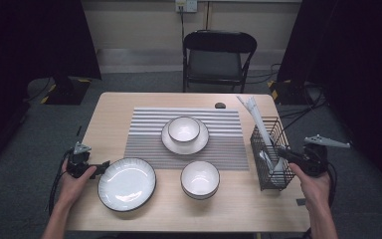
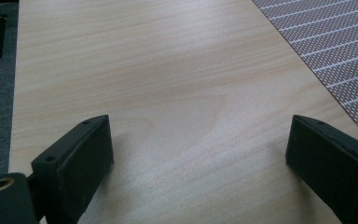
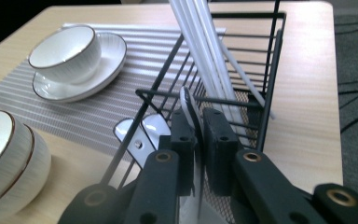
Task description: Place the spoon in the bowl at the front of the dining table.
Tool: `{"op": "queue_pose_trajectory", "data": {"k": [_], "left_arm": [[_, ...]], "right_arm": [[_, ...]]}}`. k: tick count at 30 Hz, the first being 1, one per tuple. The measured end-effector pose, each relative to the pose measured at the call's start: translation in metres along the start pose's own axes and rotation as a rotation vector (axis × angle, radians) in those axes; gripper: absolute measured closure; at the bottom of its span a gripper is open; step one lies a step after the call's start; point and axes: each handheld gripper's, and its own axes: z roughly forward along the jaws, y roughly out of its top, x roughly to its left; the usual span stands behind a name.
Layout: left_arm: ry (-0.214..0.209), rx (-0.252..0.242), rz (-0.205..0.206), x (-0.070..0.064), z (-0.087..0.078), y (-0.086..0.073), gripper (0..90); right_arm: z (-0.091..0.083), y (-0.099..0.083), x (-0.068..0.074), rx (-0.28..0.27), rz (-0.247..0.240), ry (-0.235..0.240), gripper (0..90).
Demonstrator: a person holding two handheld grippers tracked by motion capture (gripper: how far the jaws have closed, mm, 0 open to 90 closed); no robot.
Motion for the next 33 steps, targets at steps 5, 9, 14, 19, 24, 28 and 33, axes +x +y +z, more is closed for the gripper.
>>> {"op": "queue_pose_trajectory", "data": {"k": [5,9,14,19,24,28,33], "left_arm": [[0.0,0.0,0.0,0.0,0.0,0.0,7.0],[0.001,0.0,0.0,0.0,0.0,0.0,7.0],[0.0,0.0,0.001,0.0,0.0,0.0,7.0],[0.0,0.0,0.0,0.0,0.0,0.0,7.0],[0.0,0.0,0.0,0.0,0.0,0.0,7.0],[0.001,0.001,0.001,0.0,0.0,0.0,7.0],[0.0,0.0,0.0,0.0,0.0,0.0,7.0]], "right_arm": [[-0.001,0.003,0.001,-0.012,-0.013,0.004,84.8],[-0.002,0.005,0.002,-0.024,-0.015,0.002,85.7],[-0.005,0.008,0.002,-0.065,-0.002,0.01,86.3],[-0.006,0.013,0.006,-0.082,-0.019,0.027,86.4],[-0.005,0.017,0.01,-0.089,-0.03,0.028,86.5],[-0.007,0.022,0.011,-0.104,-0.032,0.037,86.5],[-0.007,0.026,0.014,-0.114,-0.037,0.036,86.5]]}}
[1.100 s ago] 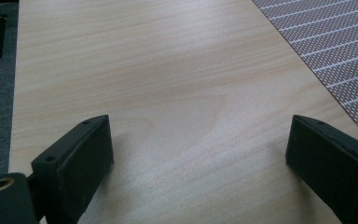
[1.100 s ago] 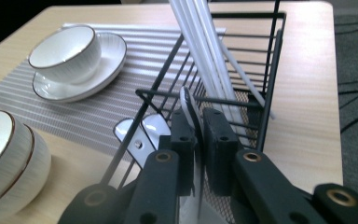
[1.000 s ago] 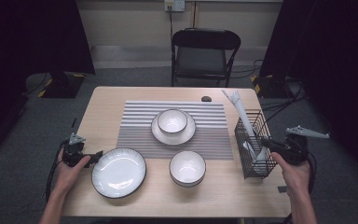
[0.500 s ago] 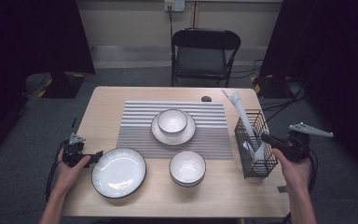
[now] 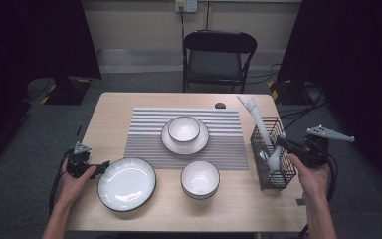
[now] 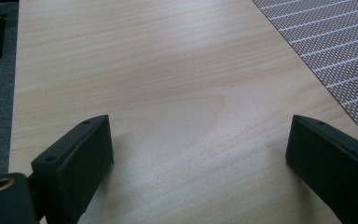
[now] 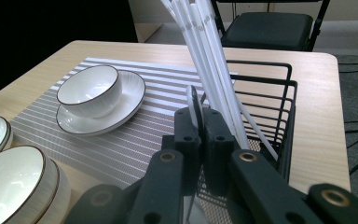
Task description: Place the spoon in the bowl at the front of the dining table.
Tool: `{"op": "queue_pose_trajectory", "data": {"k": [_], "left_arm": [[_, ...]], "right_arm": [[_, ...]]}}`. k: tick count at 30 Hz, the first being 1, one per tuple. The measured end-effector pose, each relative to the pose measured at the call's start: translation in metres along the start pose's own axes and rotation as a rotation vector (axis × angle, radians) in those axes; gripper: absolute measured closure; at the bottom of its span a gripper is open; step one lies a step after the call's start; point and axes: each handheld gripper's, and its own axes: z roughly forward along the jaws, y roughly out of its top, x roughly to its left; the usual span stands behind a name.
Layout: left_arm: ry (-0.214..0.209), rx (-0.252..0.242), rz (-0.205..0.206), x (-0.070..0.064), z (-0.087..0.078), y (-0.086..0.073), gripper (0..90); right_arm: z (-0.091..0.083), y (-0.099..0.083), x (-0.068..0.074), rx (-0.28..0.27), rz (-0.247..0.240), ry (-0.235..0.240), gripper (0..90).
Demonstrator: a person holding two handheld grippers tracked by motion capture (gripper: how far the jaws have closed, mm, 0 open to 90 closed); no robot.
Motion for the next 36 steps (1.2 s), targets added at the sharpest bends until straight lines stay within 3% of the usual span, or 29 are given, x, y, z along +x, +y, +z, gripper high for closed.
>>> {"op": "queue_pose_trajectory", "data": {"k": [26,36], "left_arm": [[0.001,0.0,0.0,0.0,0.0,0.0,7.0],[0.0,0.0,0.0,0.0,0.0,0.0,7.0]], "right_arm": [[0.009,0.025,0.01,-0.034,-0.015,-0.005,86.5],[0.009,0.044,0.016,-0.065,-0.015,0.022,86.6]]}}
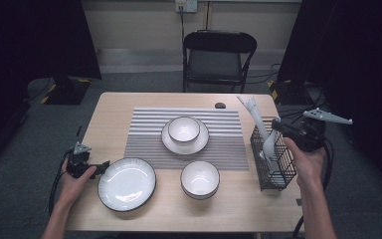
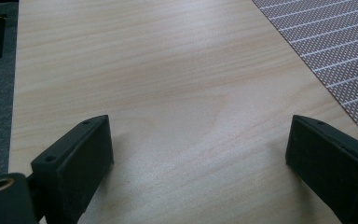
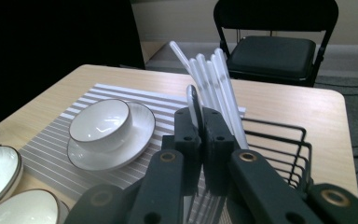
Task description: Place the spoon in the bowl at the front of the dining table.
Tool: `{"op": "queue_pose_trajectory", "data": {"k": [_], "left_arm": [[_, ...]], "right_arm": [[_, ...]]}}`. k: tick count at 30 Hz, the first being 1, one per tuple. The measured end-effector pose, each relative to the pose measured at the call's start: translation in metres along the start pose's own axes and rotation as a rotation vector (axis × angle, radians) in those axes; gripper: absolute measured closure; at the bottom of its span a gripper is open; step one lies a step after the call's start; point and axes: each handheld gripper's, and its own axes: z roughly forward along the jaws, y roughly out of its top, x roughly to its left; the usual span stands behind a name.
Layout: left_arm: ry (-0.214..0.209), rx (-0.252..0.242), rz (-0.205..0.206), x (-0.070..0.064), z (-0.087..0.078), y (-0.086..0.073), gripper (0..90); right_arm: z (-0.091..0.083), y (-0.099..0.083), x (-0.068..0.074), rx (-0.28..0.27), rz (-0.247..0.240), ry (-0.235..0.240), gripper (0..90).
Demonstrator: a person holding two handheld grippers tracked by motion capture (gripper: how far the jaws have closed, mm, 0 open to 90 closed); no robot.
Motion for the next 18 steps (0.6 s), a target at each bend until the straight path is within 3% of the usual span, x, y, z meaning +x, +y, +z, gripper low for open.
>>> {"op": "queue_pose_trajectory", "data": {"k": [18], "left_arm": [[0.0,0.0,0.0,0.0,0.0,0.0,7.0]], "right_arm": [[0.018,0.013,0.02,-0.025,0.0,0.07,86.6]]}}
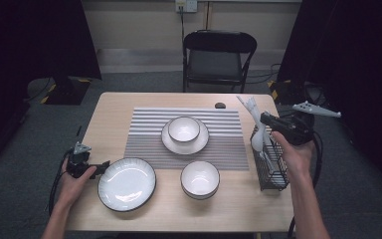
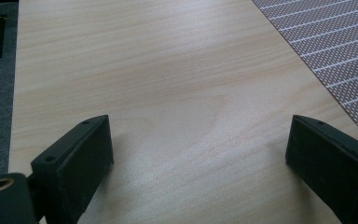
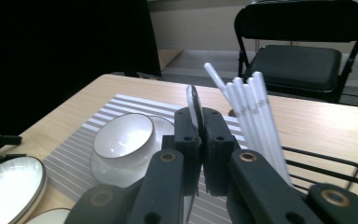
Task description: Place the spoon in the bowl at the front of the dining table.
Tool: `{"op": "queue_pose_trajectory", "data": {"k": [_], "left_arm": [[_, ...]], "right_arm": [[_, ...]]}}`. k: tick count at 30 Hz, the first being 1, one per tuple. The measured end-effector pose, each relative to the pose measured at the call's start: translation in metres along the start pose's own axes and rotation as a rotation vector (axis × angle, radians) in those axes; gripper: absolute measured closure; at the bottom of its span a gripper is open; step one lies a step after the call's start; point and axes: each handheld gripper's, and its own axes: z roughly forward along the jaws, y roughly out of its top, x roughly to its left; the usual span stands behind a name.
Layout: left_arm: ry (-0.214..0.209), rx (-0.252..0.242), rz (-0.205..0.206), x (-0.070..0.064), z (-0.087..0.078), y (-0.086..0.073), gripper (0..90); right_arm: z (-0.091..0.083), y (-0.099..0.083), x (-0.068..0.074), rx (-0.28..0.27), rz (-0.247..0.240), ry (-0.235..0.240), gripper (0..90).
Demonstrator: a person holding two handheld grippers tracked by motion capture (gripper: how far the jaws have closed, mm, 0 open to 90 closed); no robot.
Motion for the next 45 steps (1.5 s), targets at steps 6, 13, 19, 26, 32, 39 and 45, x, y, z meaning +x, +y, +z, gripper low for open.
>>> {"op": "queue_pose_trajectory", "data": {"k": [6,13,19,26,32,39,45], "left_arm": [[-0.003,-0.001,-0.002,0.0,0.0,0.0,6.9],[-0.003,0.0,-0.001,0.0,0.0,0.0,6.9],[-0.003,0.0,-0.001,0.0,0.0,0.0,6.9],[-0.001,0.0,-0.003,0.0,0.0,0.0,6.9],[-0.001,0.0,-0.005,0.0,0.0,0.0,6.3],[0.0,0.003,-0.003,0.0,0.0,0.0,6.2],[0.003,0.007,0.005,0.001,0.0,0.0,5.8]], "right_arm": [[0.009,0.004,0.01,-0.002,-0.002,0.025,86.6],[0.022,0.011,0.024,-0.009,-0.036,0.068,86.6],[0.035,0.013,0.035,0.007,-0.051,0.086,86.6],[0.049,0.015,0.045,0.003,-0.055,0.105,86.7],[0.059,0.017,0.05,0.005,-0.056,0.116,86.6],[0.071,0.019,0.057,0.01,-0.051,0.14,86.6],[0.083,0.018,0.063,0.02,-0.051,0.148,86.7]]}}
